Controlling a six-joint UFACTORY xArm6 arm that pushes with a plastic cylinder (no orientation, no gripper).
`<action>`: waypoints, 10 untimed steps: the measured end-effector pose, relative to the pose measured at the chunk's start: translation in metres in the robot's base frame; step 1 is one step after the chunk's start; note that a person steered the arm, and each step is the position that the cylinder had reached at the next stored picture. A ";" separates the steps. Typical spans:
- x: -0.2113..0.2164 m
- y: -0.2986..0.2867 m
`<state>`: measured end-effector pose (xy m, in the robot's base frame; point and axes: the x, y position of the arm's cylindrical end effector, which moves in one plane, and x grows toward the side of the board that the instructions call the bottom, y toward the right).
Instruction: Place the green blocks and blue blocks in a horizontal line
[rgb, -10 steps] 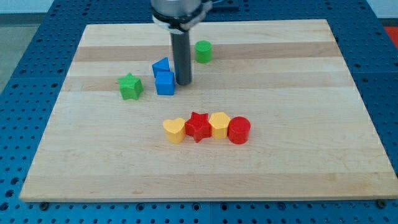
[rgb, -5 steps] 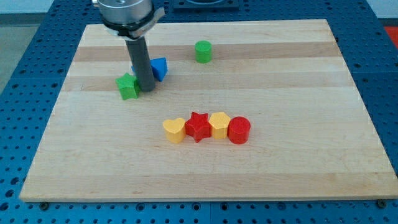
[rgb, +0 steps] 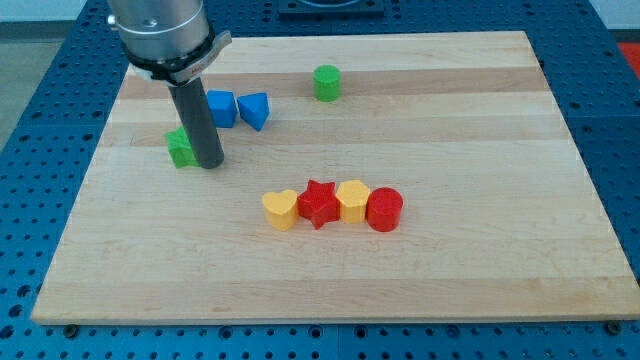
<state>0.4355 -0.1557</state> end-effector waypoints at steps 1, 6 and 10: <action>-0.008 -0.032; -0.037 -0.073; -0.051 -0.137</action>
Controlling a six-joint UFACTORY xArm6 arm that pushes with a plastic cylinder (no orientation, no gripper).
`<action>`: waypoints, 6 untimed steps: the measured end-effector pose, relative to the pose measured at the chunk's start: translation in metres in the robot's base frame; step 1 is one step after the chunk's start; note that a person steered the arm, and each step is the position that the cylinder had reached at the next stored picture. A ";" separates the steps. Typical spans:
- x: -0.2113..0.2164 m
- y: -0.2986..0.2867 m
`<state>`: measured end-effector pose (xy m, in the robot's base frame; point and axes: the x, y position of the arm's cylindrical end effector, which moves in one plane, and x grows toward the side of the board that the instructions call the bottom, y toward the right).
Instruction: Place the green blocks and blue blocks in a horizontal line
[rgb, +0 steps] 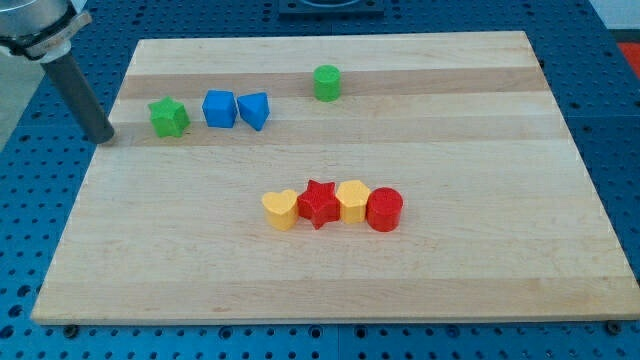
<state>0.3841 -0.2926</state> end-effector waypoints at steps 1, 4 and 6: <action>-0.012 0.034; 0.009 0.026; -0.003 0.064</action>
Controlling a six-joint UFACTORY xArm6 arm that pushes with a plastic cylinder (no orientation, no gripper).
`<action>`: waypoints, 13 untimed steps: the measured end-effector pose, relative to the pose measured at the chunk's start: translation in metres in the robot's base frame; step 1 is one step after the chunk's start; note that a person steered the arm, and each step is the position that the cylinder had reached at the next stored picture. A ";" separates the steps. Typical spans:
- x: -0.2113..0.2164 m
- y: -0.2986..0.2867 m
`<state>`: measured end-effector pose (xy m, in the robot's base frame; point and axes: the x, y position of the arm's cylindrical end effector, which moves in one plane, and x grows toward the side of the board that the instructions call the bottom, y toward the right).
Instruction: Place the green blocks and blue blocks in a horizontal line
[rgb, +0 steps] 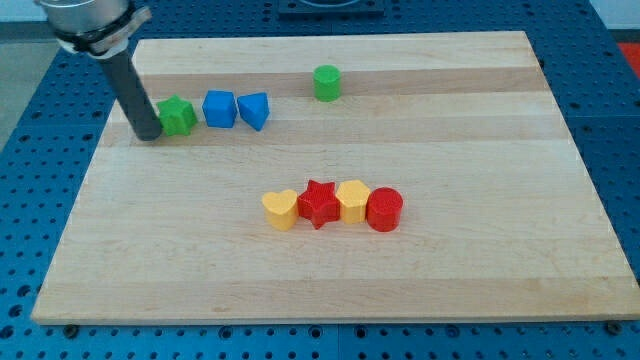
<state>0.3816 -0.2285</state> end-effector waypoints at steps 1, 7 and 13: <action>-0.003 0.012; -0.088 0.335; -0.071 0.244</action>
<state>0.3111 0.0158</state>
